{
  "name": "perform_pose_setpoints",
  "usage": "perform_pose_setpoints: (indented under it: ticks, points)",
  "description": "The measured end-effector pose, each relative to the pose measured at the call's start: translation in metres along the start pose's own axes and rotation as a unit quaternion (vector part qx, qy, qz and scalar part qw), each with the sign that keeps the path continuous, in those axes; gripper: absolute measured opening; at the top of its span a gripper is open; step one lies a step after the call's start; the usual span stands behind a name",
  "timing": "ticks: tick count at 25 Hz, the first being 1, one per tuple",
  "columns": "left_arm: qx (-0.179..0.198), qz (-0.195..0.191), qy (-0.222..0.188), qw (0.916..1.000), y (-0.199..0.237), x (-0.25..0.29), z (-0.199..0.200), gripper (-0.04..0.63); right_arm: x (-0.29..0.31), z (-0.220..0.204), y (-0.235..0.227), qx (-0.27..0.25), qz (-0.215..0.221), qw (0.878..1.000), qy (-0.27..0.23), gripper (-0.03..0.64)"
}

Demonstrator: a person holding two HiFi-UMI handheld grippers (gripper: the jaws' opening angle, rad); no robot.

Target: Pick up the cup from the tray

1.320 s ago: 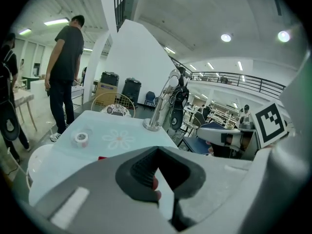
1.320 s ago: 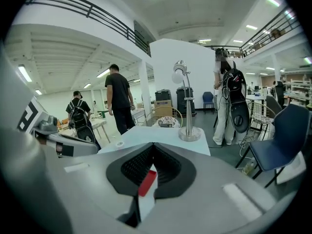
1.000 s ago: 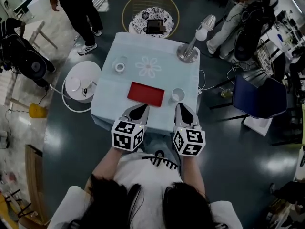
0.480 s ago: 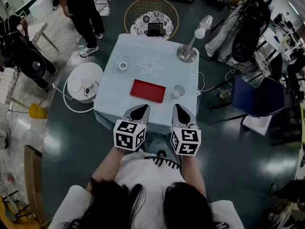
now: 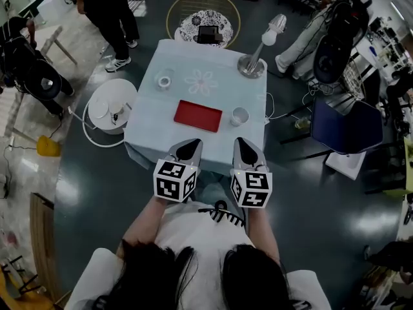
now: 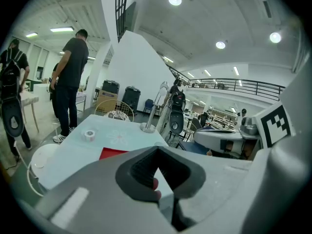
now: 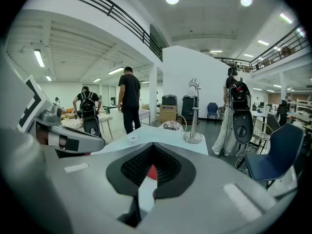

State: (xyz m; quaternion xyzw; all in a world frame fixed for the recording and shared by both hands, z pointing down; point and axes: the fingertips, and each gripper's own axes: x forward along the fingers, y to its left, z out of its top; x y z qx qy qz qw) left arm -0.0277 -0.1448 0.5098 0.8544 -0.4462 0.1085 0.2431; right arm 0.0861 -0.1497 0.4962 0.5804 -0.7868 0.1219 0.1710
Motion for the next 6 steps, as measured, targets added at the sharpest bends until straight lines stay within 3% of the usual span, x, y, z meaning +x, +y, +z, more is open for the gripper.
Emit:
perform_pose_setpoints:
  ticks: [6]
  points:
    - [0.001, 0.006, -0.005, 1.0000, 0.0017, -0.0015, 0.0019, 0.000, -0.0024, -0.0061, -0.0001, 0.001, 0.003, 1.000, 0.005, 0.023]
